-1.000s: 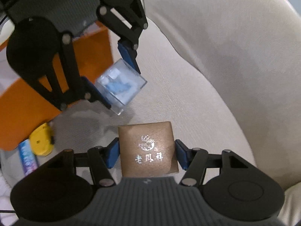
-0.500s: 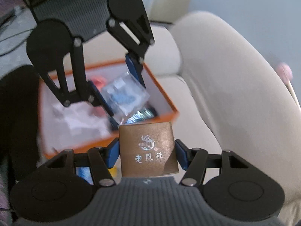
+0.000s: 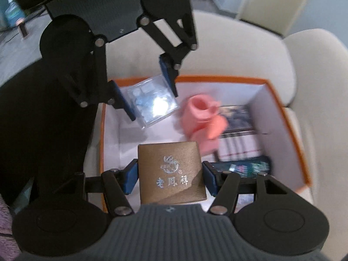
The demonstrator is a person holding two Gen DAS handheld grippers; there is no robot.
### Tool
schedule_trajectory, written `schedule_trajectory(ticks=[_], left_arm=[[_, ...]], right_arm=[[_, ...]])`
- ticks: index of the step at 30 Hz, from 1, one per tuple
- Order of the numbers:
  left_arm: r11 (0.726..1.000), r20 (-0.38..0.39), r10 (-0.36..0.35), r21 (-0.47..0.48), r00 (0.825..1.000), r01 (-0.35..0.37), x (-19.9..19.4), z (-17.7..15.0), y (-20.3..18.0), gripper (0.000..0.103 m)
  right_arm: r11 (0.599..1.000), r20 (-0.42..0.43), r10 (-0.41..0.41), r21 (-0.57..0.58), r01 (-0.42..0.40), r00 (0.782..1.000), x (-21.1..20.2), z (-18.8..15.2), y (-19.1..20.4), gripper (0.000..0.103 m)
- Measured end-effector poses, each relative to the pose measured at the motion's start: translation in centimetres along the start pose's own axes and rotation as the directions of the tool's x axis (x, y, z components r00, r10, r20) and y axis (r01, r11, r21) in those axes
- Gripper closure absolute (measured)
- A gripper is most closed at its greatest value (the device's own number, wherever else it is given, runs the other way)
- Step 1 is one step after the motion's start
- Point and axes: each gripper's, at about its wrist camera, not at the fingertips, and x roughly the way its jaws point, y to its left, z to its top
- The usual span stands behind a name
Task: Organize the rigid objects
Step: 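Lower the clear cube box and brown gift box into the shoebox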
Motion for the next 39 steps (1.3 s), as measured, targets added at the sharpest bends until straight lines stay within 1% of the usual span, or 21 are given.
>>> schedule_trajectory(ticks=[1,3,6,9,12,15,20,23,25,28,31,33,35,37,39], left_arm=[[1.000,-0.003,-0.005,0.003,1.000,0.005,0.7,-0.5,0.1,0.046],[1.000,0.004,-0.029,0.004,1.000,0.029,1.7,-0.6,0.7,0.046],[0.999,0.014,-0.042,0.032,0.999,0.042,2.8,-0.4,0.9,0.046],[0.997,-0.009,-0.042,0.068,0.999,0.042,4.3,-0.3,0.6,0.046],[0.992,-0.029,-0.057,0.107,0.998,0.060,5.3,-0.1,0.2,0.046],[0.987,-0.039,-0.042,0.155,0.998,0.047,5.6,0.0,-0.6,0.046],[0.975,-0.104,-0.022,0.216,0.994,0.044,6.9,0.3,-1.4,0.045],[0.973,-0.126,-0.004,0.228,0.992,0.033,7.3,0.3,-1.5,0.040],[0.976,-0.133,0.007,0.217,0.991,0.022,7.5,0.2,-1.5,0.040],[0.979,-0.123,0.036,0.204,0.992,-0.010,7.3,-0.1,-1.5,0.039],[0.982,-0.108,0.060,0.184,0.992,-0.039,6.6,-0.3,-1.4,0.034],[0.984,-0.094,0.073,0.170,0.993,-0.057,5.6,-0.6,-1.5,0.034],[0.991,-0.051,0.078,0.112,0.996,-0.072,4.1,-0.8,-1.3,0.031],[0.998,0.011,0.053,0.020,0.999,-0.053,1.9,-1.2,-0.8,0.031],[0.996,0.067,0.056,-0.068,0.996,-0.051,0.2,-1.5,-0.5,0.030]], right_arm=[[1.000,-0.021,0.007,-0.008,-0.008,1.000,1.1,0.3,0.0,0.040],[1.000,-0.057,0.017,-0.025,-0.019,0.998,2.9,0.6,-0.4,0.040],[0.999,-0.092,0.034,-0.021,-0.036,0.995,4.2,0.8,-1.1,0.040],[0.998,-0.105,0.052,-0.022,-0.055,0.993,4.8,0.6,-1.1,0.040],[0.998,-0.109,0.060,-0.029,-0.063,0.992,5.3,0.5,-1.3,0.040],[0.997,-0.112,0.062,-0.035,-0.066,0.992,5.5,0.4,-1.4,0.040],[0.996,-0.124,0.056,-0.058,-0.064,0.991,6.4,0.3,-1.3,0.040],[0.997,-0.121,0.050,-0.060,-0.058,0.991,6.2,0.3,-1.1,0.040],[0.997,-0.110,0.044,-0.057,-0.050,0.993,5.9,0.3,-1.0,0.040],[0.998,-0.099,0.036,-0.047,-0.041,0.994,5.4,0.3,-0.7,0.040],[0.998,-0.094,0.031,-0.045,-0.035,0.995,5.0,0.3,-0.4,0.040],[0.998,-0.091,0.028,-0.051,-0.033,0.995,4.9,0.3,-0.1,0.040],[0.998,-0.082,0.027,-0.052,-0.031,0.996,4.6,0.4,0.1,0.040],[0.998,-0.067,0.032,-0.047,-0.035,0.997,4.4,0.5,0.3,0.040],[0.998,-0.057,0.041,-0.045,-0.043,0.998,4.3,0.8,0.6,0.040]])
